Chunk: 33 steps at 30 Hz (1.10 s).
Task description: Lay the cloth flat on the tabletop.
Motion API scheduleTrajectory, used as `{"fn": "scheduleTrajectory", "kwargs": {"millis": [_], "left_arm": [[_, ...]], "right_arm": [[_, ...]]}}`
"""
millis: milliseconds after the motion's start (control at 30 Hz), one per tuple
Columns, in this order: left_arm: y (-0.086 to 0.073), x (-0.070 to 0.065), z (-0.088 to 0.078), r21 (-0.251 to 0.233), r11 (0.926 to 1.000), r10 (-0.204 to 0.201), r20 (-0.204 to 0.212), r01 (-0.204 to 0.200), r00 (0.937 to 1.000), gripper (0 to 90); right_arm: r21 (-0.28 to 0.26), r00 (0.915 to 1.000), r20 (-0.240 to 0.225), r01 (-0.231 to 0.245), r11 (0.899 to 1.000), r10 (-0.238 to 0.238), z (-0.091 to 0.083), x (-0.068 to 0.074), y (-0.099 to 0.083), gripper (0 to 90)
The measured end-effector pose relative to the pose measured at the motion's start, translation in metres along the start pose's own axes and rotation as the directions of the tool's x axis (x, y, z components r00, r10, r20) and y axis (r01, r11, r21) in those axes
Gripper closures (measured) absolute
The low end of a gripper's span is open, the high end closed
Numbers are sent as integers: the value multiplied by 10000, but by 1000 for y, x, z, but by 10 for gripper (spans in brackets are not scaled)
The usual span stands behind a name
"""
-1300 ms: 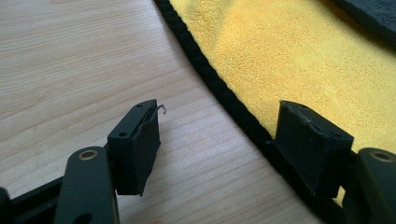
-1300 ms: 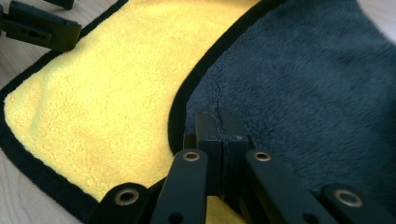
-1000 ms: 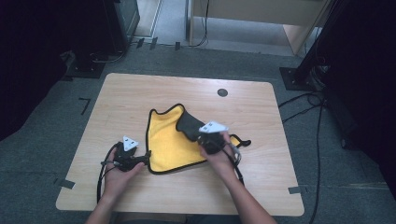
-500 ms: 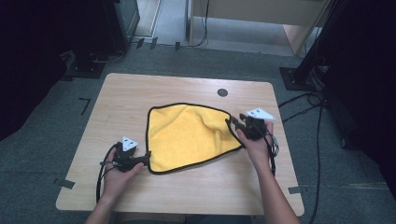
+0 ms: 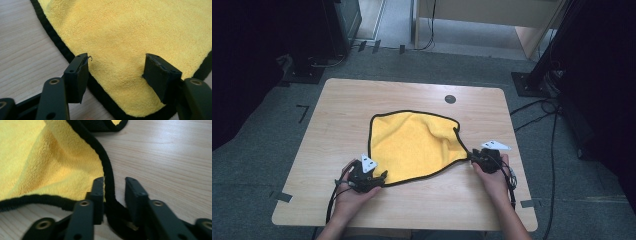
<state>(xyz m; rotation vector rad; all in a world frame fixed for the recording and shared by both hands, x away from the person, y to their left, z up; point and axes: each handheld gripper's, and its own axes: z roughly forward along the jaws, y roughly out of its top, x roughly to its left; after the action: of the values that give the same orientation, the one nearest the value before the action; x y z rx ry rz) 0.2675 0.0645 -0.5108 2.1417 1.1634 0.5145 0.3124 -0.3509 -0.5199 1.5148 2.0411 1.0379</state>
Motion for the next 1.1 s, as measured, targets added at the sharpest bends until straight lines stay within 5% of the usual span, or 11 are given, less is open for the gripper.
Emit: {"fn": "scheduleTrajectory", "kwargs": {"millis": [133,367,600,767,867,933,1000,1100], "left_arm": [[-2,1,-2,-67,10000,12,256,-11,9997,521],[-6,11,-5,-165,9990,426,507,-418,9978,826],[-9,19,-11,50,9954,952,524,-956,9941,860],[-16,34,-20,212,9943,1031,762,-1050,9918,863],[-21,43,-23,54,9964,831,978,-840,9917,835],[-26,47,-24,-270,9980,603,1009,-579,9931,676],[-26,50,-24,-364,9991,255,1053,-218,9941,507],[-24,49,-21,-326,9994,144,378,-132,9992,376]], "right_arm": [[251,9995,132,284,9993,-288,-9,5,-5,866],[560,9994,-237,279,9980,-266,-37,12,-26,884],[798,9961,-850,318,9963,-250,-67,27,-54,888],[1186,9826,-1755,826,9895,-610,-82,47,-67,888],[1339,9594,-2565,1555,9787,-1174,-86,56,-68,835],[988,9544,-2603,1766,9793,-1458,-88,58,-65,690],[619,9658,-2357,1264,9900,-1086,-88,52,-56,656],[-36,9871,-1466,647,9979,-646,-81,42,-34,607]]}}
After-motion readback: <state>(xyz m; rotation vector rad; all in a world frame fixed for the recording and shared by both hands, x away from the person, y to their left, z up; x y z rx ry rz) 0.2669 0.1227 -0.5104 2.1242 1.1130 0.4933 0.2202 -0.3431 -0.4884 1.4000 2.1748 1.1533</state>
